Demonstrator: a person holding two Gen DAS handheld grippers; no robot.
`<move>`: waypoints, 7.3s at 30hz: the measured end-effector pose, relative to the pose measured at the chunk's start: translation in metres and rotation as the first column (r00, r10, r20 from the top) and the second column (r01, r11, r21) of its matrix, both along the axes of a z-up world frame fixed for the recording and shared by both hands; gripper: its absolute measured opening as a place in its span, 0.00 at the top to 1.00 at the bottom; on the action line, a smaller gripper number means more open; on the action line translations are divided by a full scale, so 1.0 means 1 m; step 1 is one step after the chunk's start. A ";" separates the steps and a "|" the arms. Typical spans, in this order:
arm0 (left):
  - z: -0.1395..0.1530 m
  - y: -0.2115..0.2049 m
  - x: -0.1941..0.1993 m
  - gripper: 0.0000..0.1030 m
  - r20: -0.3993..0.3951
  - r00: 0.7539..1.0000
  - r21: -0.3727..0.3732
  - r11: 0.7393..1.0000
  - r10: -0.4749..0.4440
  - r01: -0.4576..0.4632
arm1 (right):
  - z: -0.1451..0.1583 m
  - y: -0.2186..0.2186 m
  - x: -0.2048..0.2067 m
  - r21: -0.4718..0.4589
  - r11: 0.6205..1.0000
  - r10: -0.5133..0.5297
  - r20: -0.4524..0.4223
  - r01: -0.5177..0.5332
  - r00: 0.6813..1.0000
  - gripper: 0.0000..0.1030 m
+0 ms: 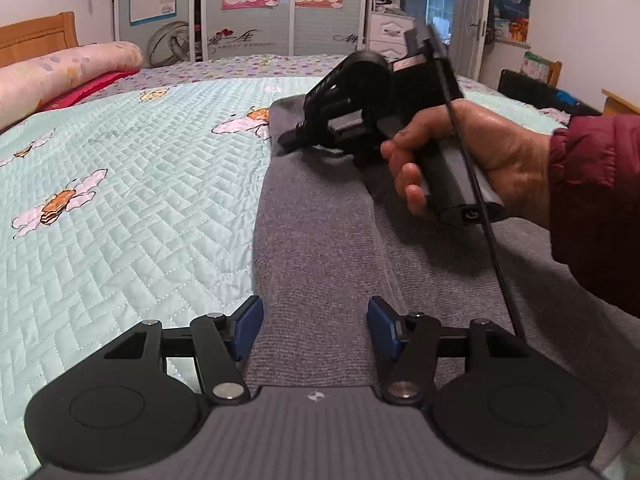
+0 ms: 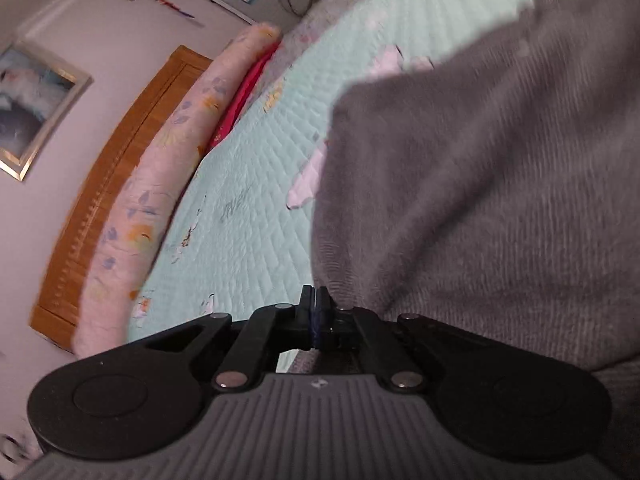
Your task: Fold clothes
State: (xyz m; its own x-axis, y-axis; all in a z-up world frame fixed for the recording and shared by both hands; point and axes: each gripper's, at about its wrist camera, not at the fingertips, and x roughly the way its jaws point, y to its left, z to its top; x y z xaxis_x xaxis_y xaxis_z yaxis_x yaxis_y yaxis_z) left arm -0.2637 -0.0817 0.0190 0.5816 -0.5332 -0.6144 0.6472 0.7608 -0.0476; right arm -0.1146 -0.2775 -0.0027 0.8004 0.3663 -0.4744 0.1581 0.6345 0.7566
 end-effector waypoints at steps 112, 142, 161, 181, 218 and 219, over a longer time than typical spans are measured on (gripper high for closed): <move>0.031 0.080 0.005 0.26 -0.249 0.966 -0.230 0.973 -0.073 0.015 | 0.241 -0.010 -0.191 -0.598 0.751 -0.033 0.392 0.282 0.919 0.98; -0.003 -0.137 0.268 0.89 -0.686 0.714 -0.349 0.924 -0.139 -0.156 | 0.133 -0.085 -0.231 -0.261 0.896 -0.262 0.341 0.358 0.903 0.98; -0.019 -0.163 0.303 0.98 -0.685 0.727 -0.276 0.940 -0.046 -0.200 | 0.177 -0.112 -0.232 -0.109 0.938 -0.242 0.474 0.329 0.847 0.99; -0.008 -0.047 0.264 0.66 -0.729 0.650 -0.453 0.863 -0.213 -0.225 | 0.166 0.111 -0.236 -0.852 0.457 0.579 0.066 -0.256 0.813 0.99; 0.009 0.089 0.086 0.54 -0.652 0.735 -0.472 0.858 -0.185 -0.202 | 0.007 0.079 -0.233 0.244 0.966 -0.065 -0.087 0.085 0.994 0.70; 0.011 0.088 0.085 0.53 -0.647 0.740 -0.472 0.859 -0.186 -0.196 | 0.007 0.080 -0.233 0.236 0.967 -0.075 -0.085 0.093 0.994 0.96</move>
State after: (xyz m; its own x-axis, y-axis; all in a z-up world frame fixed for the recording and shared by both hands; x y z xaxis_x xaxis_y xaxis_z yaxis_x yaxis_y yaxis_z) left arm -0.1789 0.0064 0.0299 0.1395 -0.8591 -0.4924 0.2987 0.5106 -0.8062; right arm -0.3473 -0.1975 0.0043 0.7986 0.4096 -0.4410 0.2651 0.4184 0.8687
